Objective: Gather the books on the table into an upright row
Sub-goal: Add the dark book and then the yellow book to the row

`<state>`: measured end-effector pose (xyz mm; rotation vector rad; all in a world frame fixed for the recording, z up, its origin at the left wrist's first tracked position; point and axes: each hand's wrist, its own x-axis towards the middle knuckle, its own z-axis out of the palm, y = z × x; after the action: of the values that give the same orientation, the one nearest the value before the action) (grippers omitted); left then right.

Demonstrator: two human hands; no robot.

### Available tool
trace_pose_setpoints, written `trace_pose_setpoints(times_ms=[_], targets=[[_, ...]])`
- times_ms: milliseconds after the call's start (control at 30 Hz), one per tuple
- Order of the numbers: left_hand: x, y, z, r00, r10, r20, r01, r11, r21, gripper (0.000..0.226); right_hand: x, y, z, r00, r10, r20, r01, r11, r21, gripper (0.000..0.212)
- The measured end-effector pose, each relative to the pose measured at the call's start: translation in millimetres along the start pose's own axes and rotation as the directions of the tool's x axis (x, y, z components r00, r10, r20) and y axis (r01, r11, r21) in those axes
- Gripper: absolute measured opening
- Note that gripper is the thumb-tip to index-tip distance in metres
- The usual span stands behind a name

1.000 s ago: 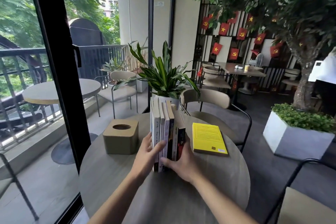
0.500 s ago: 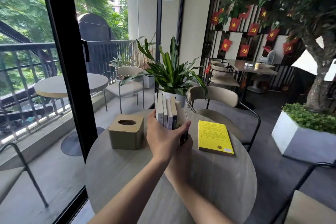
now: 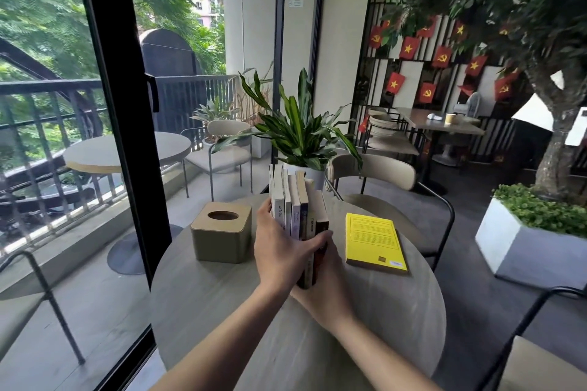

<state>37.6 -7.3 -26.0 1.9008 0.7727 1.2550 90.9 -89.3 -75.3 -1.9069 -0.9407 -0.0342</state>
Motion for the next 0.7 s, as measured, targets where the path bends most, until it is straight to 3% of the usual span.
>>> trace_pose_setpoints(times_ms=[100,233,333,433,600,700], targets=[[-14,-12,6,1.000,0.015,0.004,-0.015,0.999,0.034,0.118,5,27,-16,0.993,-0.115,0.025,0.116,0.920,-0.375,0.082],[-34,-33,15,0.999,0.010,0.043,-0.012,0.998,0.061,0.128,16,55,-47,0.985,-0.162,-0.064,0.096,0.812,-0.576,0.066],[-43,-45,19,0.998,0.004,0.060,-0.010,0.996,0.092,0.132,36,65,-68,0.991,0.048,-0.122,-0.112,0.796,-0.594,0.054],[-45,-51,20,0.998,-0.021,0.063,0.014,0.994,0.106,0.131,56,72,-81,0.935,0.295,-0.195,-0.353,0.746,-0.564,0.058],[-45,-54,23,0.997,-0.016,0.070,0.008,0.993,0.114,0.131,92,86,-78,0.811,0.555,-0.185,-0.568,0.671,-0.477,0.111],[-45,-55,24,0.997,-0.018,0.074,0.009,0.993,0.115,0.130,110,81,-83,0.723,0.671,-0.164,-0.616,0.519,-0.592,0.131]])
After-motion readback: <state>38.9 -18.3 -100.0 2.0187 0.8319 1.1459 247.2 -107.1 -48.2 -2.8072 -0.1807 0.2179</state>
